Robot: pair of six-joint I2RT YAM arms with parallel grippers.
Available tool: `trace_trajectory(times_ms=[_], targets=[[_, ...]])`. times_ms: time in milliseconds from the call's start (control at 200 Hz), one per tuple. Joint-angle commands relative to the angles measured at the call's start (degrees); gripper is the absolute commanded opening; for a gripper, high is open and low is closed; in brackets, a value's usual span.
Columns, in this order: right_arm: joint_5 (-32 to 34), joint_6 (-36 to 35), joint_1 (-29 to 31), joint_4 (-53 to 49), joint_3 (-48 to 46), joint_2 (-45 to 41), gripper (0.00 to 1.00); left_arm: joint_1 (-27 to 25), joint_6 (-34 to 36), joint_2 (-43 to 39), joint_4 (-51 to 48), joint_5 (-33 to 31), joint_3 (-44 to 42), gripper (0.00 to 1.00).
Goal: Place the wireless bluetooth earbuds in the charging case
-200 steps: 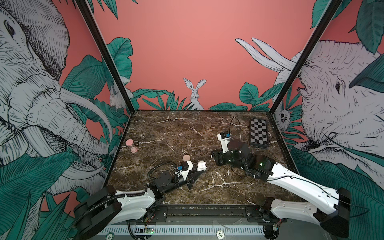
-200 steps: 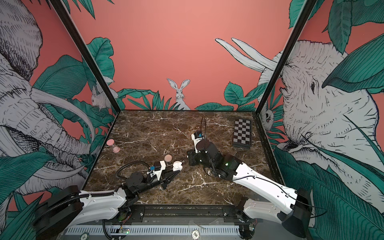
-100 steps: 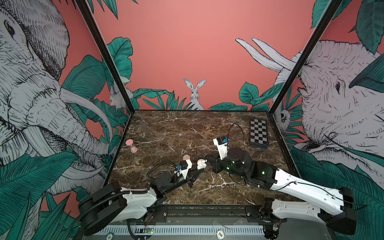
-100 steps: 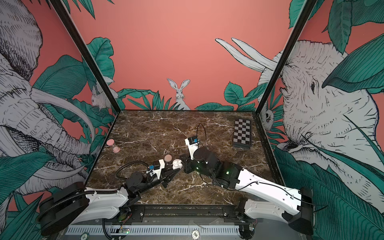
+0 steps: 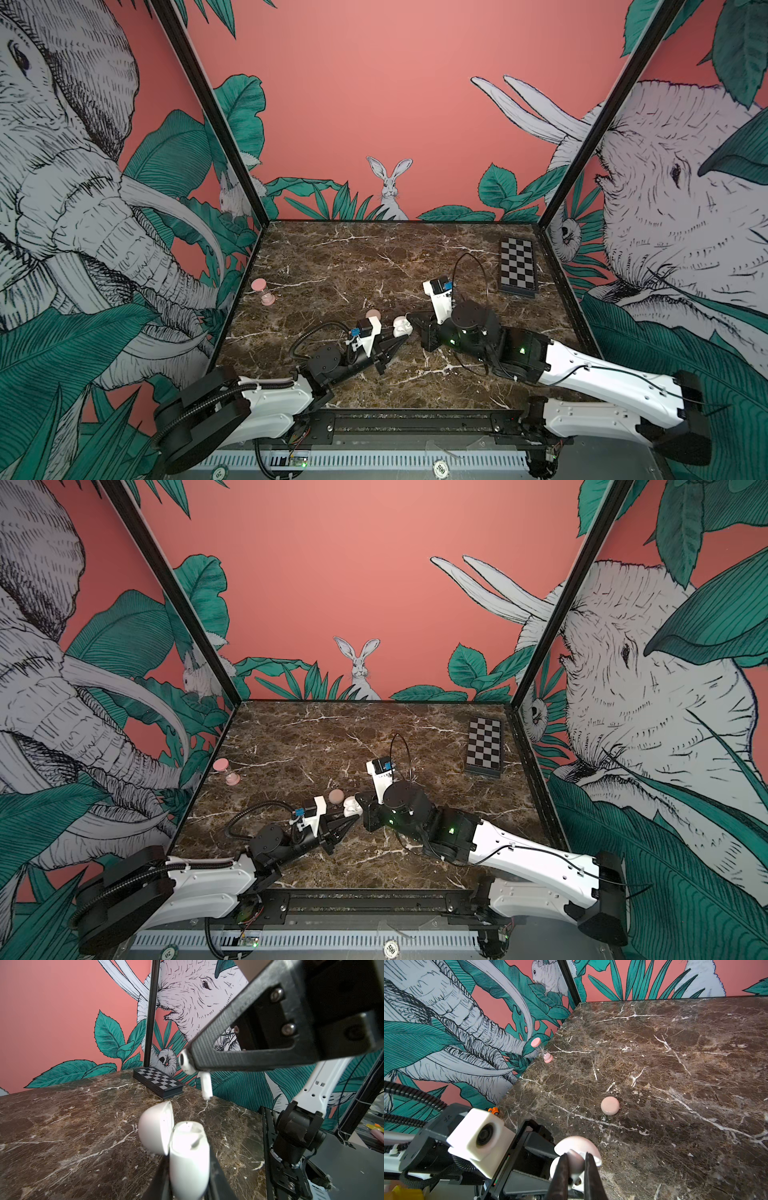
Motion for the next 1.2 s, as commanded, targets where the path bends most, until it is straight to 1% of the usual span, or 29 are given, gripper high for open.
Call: trace_trajectory(times_ms=[0, 475, 895, 1195], targets=[[1.2, -0.4, 0.6, 2.9, -0.4, 0.4, 0.09, 0.3, -1.7, -0.4, 3.0, 1.0, 1.3, 0.0], [1.7, -1.4, 1.9, 3.6, -0.9, 1.1, 0.08, 0.3, -3.2, -1.9, 2.9, 1.2, 1.5, 0.0], [2.1, -2.1, 2.6, 3.9, -1.2, 1.6, 0.07, 0.3, -4.8, -4.3, 0.1, 1.3, 2.0, 0.0], [1.5, -2.7, 3.0, 4.3, -0.8, 1.8, 0.07, 0.3, -5.5, -3.9, -0.5, 1.6, 2.3, 0.0]])
